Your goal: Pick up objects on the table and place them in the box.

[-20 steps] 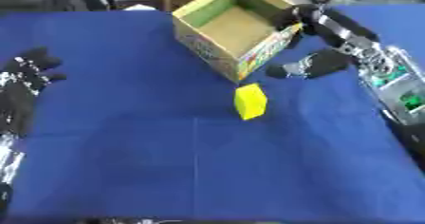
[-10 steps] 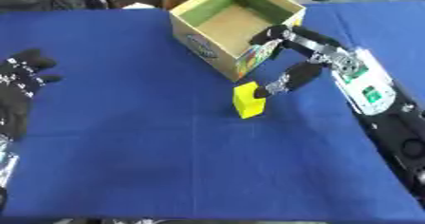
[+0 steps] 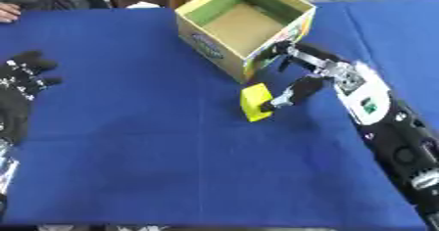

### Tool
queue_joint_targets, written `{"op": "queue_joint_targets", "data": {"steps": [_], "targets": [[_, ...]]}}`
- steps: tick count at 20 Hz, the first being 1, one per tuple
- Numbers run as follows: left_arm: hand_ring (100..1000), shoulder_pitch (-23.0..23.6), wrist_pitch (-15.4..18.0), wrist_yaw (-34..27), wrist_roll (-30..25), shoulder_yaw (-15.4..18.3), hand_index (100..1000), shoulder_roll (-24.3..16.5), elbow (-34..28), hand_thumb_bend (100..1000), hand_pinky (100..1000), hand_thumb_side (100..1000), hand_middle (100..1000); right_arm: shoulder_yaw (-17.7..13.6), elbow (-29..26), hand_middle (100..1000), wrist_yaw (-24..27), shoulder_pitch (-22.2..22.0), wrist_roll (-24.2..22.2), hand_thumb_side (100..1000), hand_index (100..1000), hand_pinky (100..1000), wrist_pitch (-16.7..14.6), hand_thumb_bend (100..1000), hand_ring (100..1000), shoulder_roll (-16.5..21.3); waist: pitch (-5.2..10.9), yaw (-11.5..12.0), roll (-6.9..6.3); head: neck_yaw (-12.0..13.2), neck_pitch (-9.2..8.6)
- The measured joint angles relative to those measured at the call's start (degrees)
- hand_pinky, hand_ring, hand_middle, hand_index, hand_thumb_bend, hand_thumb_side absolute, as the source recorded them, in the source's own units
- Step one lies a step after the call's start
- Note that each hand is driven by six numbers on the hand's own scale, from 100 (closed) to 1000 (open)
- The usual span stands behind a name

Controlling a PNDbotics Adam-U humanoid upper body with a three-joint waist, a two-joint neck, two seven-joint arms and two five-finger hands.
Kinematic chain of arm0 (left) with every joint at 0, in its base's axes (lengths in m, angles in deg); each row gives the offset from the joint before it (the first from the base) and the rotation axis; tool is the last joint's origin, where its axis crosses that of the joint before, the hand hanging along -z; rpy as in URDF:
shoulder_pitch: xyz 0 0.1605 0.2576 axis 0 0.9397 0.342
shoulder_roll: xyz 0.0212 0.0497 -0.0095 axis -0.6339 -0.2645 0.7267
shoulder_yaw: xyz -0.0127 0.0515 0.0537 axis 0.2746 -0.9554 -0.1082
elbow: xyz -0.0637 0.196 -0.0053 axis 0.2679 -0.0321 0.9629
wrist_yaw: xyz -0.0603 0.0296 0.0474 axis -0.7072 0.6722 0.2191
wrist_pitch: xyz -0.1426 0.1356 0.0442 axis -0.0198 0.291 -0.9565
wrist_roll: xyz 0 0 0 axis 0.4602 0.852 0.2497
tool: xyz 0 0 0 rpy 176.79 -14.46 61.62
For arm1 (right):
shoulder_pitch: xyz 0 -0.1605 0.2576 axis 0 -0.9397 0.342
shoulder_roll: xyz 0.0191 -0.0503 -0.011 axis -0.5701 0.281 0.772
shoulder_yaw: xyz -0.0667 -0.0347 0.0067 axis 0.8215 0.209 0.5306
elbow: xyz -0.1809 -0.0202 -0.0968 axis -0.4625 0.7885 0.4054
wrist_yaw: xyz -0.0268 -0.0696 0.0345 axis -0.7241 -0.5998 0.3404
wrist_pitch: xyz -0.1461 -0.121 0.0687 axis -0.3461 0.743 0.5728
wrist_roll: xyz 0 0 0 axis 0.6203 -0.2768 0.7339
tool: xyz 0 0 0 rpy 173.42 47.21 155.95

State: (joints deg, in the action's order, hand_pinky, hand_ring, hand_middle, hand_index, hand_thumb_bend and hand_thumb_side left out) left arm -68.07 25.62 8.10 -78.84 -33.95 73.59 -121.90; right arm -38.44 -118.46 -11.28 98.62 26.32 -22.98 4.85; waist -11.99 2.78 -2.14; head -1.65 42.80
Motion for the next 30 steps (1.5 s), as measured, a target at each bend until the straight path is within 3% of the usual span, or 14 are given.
{"op": "queue_joint_targets", "data": {"steps": [7, 14, 18, 20, 23, 25, 30], "targets": [[800, 0.0, 0.0, 0.0, 0.0, 0.0, 794, 0.0, -0.08, 844, 711, 1000, 631, 1.52, -0.83, 644, -0.27, -0.67, -1.39, 334, 709, 625, -1.38, 760, 790, -0.4, 0.05, -0.43, 0.18, 0.01, 0.0], [800, 0.0, 0.0, 0.0, 0.0, -0.01, 794, 0.01, -0.09, 846, 711, 1000, 631, 2.43, -1.05, 623, -1.09, -1.58, -2.09, 293, 696, 612, -1.91, 725, 780, -1.5, 0.32, -0.57, 0.18, 0.02, 0.0], [800, 0.0, 0.0, 0.0, 0.0, -0.01, 794, 0.01, -0.09, 845, 711, 1000, 630, 2.44, -0.75, 599, -1.89, -1.53, -1.89, 250, 682, 600, -2.31, 645, 771, -2.11, 0.39, -0.52, 0.18, 0.02, 0.0], [800, 0.0, 0.0, 0.0, 0.0, -0.01, 794, 0.01, -0.09, 845, 711, 1000, 629, 2.44, -0.7, 544, -2.1, -1.51, -1.74, 209, 640, 582, -2.47, 573, 753, -2.41, 0.41, -0.49, 0.18, 0.02, 0.0], [800, 0.0, 0.0, 0.0, 0.0, -0.01, 794, 0.01, -0.09, 845, 711, 1000, 629, 2.45, -0.68, 413, -2.3, -1.5, -1.35, 217, 498, 532, -2.73, 413, 687, -2.57, 0.41, -0.42, 0.26, 0.02, 0.0], [800, 0.0, 0.0, 0.0, 0.0, -0.01, 794, 0.01, -0.09, 845, 711, 1000, 628, 2.49, -0.68, 349, -2.3, -1.5, -0.67, 243, 441, 501, -2.83, 363, 649, -2.63, 0.41, -0.42, 0.38, 0.05, 0.0], [800, 0.0, 0.01, 0.0, 0.01, 0.0, 794, 0.01, -0.09, 845, 711, 1000, 628, 2.82, -2.86, 339, -1.29, -0.79, 1.42, 302, 435, 497, -2.83, 368, 636, -1.42, 0.41, -0.56, 0.67, 0.26, 0.0]]}}
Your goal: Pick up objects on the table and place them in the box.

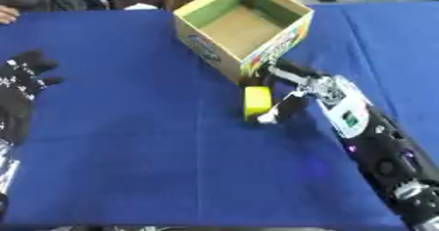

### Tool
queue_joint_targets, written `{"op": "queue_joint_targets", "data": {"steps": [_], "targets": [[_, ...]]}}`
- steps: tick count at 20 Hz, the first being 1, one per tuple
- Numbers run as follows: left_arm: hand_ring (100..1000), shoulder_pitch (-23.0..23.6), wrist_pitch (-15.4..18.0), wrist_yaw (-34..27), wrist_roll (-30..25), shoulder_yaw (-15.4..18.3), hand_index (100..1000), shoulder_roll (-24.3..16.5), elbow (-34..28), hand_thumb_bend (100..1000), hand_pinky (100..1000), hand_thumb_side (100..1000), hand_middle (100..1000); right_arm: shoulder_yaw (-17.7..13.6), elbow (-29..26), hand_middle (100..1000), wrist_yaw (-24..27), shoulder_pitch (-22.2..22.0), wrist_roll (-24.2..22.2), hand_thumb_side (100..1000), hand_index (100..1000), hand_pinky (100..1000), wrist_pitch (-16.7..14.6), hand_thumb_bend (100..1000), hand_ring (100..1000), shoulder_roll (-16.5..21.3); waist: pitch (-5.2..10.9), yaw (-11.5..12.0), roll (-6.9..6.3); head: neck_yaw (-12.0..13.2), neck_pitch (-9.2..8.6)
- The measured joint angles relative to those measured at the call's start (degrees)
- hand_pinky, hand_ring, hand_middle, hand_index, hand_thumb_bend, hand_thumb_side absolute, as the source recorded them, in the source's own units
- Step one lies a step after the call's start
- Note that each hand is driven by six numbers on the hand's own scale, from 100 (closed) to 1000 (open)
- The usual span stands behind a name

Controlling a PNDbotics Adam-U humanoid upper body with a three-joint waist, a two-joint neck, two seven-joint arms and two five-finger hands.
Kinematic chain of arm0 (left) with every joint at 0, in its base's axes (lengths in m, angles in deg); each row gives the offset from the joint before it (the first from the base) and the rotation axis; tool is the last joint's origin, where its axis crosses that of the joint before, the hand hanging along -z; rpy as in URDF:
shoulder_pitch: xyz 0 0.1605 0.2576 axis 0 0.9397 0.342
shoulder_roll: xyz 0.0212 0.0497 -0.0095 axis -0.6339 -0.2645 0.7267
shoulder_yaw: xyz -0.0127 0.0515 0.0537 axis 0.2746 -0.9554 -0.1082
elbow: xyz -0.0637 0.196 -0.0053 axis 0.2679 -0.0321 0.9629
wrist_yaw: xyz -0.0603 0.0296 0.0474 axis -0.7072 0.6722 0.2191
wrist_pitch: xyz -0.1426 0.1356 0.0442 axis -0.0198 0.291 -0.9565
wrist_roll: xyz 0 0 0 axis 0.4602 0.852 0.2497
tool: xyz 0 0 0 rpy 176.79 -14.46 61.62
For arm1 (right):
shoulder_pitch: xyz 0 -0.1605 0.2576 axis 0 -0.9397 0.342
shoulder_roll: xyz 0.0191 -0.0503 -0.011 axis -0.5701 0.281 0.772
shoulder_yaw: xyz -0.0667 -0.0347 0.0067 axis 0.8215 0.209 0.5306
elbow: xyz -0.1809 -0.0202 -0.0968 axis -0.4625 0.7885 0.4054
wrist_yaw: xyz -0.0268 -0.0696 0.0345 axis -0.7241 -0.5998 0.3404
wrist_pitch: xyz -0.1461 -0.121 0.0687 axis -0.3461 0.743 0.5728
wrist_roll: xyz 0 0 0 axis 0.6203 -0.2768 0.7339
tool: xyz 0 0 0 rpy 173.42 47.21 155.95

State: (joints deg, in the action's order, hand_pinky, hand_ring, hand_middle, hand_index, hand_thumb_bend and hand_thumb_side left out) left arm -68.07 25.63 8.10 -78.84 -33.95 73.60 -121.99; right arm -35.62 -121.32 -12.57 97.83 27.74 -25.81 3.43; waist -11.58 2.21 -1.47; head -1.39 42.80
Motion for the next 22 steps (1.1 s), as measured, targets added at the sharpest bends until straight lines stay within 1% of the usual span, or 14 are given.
{"op": "queue_joint_targets", "data": {"steps": [1, 2, 6, 9, 12, 15, 17, 19, 20, 21, 22], "targets": [[800, 0.0, 0.0, 0.0, 0.0, 0.0, 794, 0.0, 0.0, 844, 711, 1000, 628, -0.01, -0.93, 342, 0.36, 0.45, 0.39, 356, 435, 499, 0.09, 294, 636, 0.7, 0.0, 0.0, 0.12, 0.09, 0.0], [800, 0.01, 0.0, 0.0, 0.0, 0.0, 794, 0.0, 0.0, 844, 711, 1000, 628, -0.06, -1.92, 341, 0.81, 0.95, 0.8, 323, 436, 499, 0.29, 366, 635, 1.5, 0.0, 0.0, 0.24, 0.18, 0.0], [800, -0.03, 0.0, 0.0, 0.0, -0.01, 794, 0.0, -0.01, 844, 711, 1000, 627, -1.21, -4.8, 356, 1.65, 3.15, 2.71, 373, 452, 507, 1.73, 354, 637, 4.68, 0.0, 0.56, 0.53, 0.31, -0.01], [800, -0.68, -0.02, 0.0, -0.2, -0.24, 793, 0.06, -0.02, 847, 710, 1000, 627, -2.73, -4.83, 365, 0.75, 5.03, 4.72, 399, 461, 512, 3.15, 359, 641, 5.96, -0.17, 2.46, 0.72, -0.18, -0.1], [800, -1.67, -0.06, -0.05, -0.84, -0.9, 793, 1.09, -0.12, 849, 711, 1000, 627, -5.08, -1.93, 366, -1.95, 7.31, 7.54, 399, 462, 511, 4.62, 377, 643, 6.09, -1.06, 5.02, 0.96, -1.24, -0.86], [800, -2.61, -0.15, -0.27, -1.57, -1.66, 793, 2.29, -0.17, 849, 711, 1000, 626, -7.53, 2.59, 373, -4.68, 8.92, 10.84, 404, 467, 513, 5.63, 395, 647, 5.88, -1.85, 7.9, 1.02, -2.77, -1.99], [800, -3.26, -0.26, -0.45, -2.05, -2.15, 793, 2.81, -0.18, 847, 711, 1000, 626, -8.93, 5.65, 379, -6.5, 9.88, 12.98, 407, 473, 514, 6.1, 404, 650, 5.47, -2.42, 9.88, 1.28, -3.9, -2.69], [800, -3.71, -0.34, -0.5, -2.4, -2.5, 793, 3.06, -0.19, 846, 711, 1000, 626, -9.97, 8.24, 387, -8.27, 10.54, 14.8, 409, 481, 516, 6.34, 409, 652, 5.02, -2.9, 11.32, 1.41, -4.9, -3.38], [800, -3.9, -0.38, -0.51, -2.55, -2.63, 793, 3.07, -0.21, 846, 711, 1000, 626, -10.32, 9.38, 438, -9.18, 10.7, 15.54, 415, 529, 529, 6.34, 428, 671, 4.83, -3.08, 11.81, 1.36, -5.33, -3.69], [800, -3.95, -0.39, -0.52, -2.66, -2.66, 793, 3.07, -0.23, 844, 711, 1000, 625, -10.6, 10.35, 465, -10.1, 10.82, 16.16, 417, 555, 541, 6.27, 440, 686, 4.65, -3.27, 12.12, 1.29, -5.69, -3.97], [800, -4.0, -0.39, -0.52, -2.7, -2.69, 793, 3.08, -0.26, 843, 710, 1000, 625, -10.7, 11.15, 528, -11.12, 10.84, 16.62, 418, 616, 560, 6.13, 462, 715, 4.51, -3.46, 12.33, 1.24, -5.94, -4.17]]}}
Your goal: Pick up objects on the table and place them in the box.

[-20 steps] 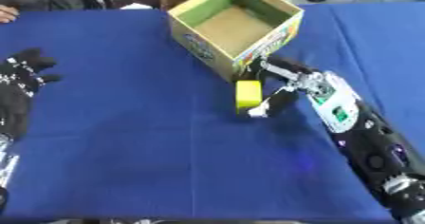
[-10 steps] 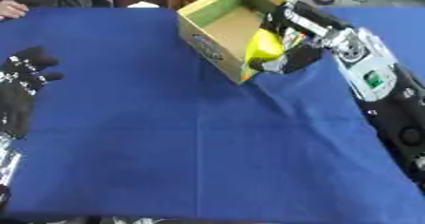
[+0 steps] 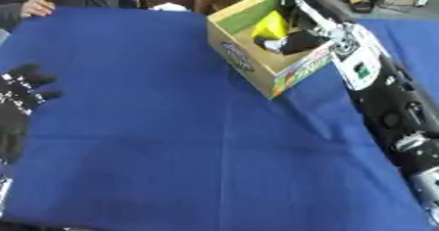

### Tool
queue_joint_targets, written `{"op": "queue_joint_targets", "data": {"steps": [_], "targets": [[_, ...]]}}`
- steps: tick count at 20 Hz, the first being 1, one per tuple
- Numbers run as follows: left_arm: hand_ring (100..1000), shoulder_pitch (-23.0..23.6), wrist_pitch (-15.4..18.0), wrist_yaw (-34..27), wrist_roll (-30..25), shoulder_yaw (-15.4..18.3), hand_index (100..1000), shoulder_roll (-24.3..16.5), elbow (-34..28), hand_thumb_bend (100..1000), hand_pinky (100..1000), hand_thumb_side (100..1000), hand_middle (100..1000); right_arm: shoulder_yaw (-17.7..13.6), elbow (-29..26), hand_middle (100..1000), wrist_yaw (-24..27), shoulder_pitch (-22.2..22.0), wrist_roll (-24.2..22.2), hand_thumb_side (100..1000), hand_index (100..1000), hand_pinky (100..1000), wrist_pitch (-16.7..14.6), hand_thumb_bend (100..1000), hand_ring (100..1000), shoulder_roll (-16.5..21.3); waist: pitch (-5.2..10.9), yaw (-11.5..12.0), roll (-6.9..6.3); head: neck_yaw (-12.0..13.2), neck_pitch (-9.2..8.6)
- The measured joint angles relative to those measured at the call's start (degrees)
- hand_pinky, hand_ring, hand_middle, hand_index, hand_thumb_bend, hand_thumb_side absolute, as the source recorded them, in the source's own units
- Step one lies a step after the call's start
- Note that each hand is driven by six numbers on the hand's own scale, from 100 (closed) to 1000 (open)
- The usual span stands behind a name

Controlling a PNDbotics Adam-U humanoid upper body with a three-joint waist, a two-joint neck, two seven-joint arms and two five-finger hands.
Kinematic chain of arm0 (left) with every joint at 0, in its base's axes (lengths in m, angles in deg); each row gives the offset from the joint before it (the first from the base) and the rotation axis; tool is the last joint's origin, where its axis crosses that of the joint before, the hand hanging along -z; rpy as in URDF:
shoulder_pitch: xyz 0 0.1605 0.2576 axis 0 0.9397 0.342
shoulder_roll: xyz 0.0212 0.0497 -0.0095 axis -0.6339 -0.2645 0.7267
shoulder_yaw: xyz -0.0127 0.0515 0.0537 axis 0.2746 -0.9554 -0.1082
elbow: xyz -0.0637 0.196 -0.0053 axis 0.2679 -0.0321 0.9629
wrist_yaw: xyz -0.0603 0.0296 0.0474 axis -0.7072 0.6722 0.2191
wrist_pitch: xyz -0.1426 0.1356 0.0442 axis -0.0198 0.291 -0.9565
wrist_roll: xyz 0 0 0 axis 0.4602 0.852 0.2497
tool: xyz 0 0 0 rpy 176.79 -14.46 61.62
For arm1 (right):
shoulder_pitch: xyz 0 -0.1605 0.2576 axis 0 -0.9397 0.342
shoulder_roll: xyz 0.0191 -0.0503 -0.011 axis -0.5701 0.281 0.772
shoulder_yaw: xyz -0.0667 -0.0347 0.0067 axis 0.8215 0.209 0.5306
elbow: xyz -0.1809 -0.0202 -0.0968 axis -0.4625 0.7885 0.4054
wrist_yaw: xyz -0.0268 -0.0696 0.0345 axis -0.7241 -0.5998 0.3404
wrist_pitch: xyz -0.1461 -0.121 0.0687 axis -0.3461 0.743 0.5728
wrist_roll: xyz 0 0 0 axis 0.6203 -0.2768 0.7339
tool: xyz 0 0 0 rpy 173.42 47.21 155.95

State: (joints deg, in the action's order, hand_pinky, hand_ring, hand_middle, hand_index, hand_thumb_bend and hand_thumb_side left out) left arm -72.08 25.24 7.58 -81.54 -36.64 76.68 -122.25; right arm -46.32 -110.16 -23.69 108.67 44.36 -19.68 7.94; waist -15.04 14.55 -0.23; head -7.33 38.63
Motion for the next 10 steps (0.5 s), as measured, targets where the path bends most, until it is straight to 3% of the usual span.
{"op": "queue_joint_targets", "data": {"steps": [3, 7, 10], "targets": [[800, -0.08, -0.02, -0.03, -0.09, -0.08, 793, 0.01, -0.1, 844, 711, 1000, 625, -0.06, 1.31, 695, -3.39, 0.0, 0.72, 440, 725, 625, -0.55, 512, 784, -0.33, -0.33, 0.0, -0.05, -0.4, -0.34], [800, -0.1, -0.04, -0.03, -0.12, -0.11, 793, 0.02, -0.11, 842, 711, 1000, 625, -0.2, 1.39, 764, -6.7, 0.01, 1.43, 454, 752, 657, -0.88, 528, 808, -0.47, -0.49, -0.31, -0.08, -0.45, -0.44], [800, -0.1, -0.04, -0.03, -0.12, -0.11, 793, 0.02, -0.11, 842, 711, 1000, 625, -0.29, 1.33, 740, -7.84, 0.0, 2.16, 482, 750, 650, -0.53, 518, 800, -0.47, -0.49, -0.54, -0.04, -0.43, -0.45]]}}
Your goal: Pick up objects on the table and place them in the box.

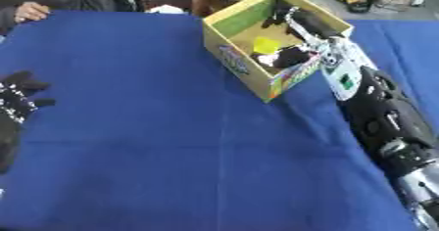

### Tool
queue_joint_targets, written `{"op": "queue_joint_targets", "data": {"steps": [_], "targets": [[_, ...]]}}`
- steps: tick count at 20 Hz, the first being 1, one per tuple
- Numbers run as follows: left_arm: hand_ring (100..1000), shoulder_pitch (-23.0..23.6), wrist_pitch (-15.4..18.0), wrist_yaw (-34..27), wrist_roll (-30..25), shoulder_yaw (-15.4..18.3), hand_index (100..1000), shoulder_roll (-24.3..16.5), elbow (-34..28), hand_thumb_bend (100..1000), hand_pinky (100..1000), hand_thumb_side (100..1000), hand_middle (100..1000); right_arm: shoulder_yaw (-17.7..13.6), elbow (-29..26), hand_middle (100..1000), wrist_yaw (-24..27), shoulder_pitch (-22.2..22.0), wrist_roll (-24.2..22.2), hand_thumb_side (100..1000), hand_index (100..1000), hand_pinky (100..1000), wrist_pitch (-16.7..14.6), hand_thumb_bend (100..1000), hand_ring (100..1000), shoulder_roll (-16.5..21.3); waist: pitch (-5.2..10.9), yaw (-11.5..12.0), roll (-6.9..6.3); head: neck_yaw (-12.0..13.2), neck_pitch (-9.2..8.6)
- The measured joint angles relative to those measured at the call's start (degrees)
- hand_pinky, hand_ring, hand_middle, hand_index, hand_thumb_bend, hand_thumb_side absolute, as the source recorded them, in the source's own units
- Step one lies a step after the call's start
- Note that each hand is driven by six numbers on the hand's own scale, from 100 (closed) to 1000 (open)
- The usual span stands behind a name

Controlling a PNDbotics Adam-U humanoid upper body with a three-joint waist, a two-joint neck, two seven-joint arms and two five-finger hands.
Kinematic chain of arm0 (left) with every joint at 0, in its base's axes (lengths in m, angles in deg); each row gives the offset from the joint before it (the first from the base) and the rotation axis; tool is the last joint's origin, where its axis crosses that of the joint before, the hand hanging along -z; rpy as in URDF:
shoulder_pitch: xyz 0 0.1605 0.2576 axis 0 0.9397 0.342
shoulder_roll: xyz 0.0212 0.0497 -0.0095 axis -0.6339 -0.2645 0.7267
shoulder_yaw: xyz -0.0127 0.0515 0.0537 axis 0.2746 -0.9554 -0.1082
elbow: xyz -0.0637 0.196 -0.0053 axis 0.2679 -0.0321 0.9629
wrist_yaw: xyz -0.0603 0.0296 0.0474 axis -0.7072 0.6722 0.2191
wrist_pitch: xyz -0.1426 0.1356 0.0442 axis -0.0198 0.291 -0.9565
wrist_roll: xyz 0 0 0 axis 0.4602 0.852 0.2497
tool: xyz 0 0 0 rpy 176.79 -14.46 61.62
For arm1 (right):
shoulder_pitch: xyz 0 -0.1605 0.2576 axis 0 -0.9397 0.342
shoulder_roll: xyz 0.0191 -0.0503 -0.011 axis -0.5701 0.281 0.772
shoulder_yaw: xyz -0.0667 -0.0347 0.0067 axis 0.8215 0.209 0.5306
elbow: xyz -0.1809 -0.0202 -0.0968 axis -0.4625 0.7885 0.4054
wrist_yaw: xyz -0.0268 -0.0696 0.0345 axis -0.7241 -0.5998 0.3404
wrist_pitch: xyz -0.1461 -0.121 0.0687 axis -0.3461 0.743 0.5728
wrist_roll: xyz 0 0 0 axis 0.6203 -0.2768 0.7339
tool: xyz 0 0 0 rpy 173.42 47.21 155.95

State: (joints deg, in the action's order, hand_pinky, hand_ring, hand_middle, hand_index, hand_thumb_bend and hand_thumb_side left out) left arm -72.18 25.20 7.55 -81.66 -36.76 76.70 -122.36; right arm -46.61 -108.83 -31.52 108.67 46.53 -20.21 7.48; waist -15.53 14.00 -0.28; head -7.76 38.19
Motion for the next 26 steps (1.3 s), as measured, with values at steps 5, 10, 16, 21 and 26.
{"op": "queue_joint_targets", "data": {"steps": [5, 10, 16, 21, 26], "targets": [[800, 0.36, 0.06, 0.0, 0.12, 0.09, 792, 0.0, 0.0, 842, 711, 1000, 624, 0.35, -3.4, 699, 1.56, -1.05, 0.73, 482, 740, 620, -0.62, 530, 777, 0.05, 0.28, -2.02, 0.04, 0.74, 0.04], [800, 1.56, 0.2, 0.11, 0.91, 0.94, 789, -0.07, 0.08, 840, 710, 1000, 624, 1.23, -14.8, 690, 13.26, -4.84, 1.34, 515, 740, 590, -0.52, 559, 768, 1.92, 1.52, -6.58, -0.15, 3.65, 1.03], [803, 2.31, 0.51, 0.68, 2.3, 2.22, 789, -0.46, 0.27, 838, 710, 1000, 626, 0.53, -33.26, 741, 35.17, -17.84, 2.41, 554, 780, 581, 4.37, 601, 794, 4.23, 2.11, -11.8, -0.51, 7.16, 1.59], [804, 2.41, 0.76, 1.25, 3.5, 3.13, 789, -0.72, 0.57, 834, 709, 1000, 627, -4.03, -40.68, 759, 49.28, -27.56, 5.84, 584, 796, 573, 9.12, 571, 793, 2.76, 2.18, -14.06, -1.23, 9.24, 1.59], [813, 3.03, 1.04, 1.61, 5.06, 4.17, 789, -1.16, 0.59, 829, 709, 1000, 630, -8.35, -43.01, 760, 58.43, -34.16, 10.9, 596, 799, 572, 12.22, 520, 794, -0.11, 2.19, -15.63, -1.9, 10.84, 1.59]]}}
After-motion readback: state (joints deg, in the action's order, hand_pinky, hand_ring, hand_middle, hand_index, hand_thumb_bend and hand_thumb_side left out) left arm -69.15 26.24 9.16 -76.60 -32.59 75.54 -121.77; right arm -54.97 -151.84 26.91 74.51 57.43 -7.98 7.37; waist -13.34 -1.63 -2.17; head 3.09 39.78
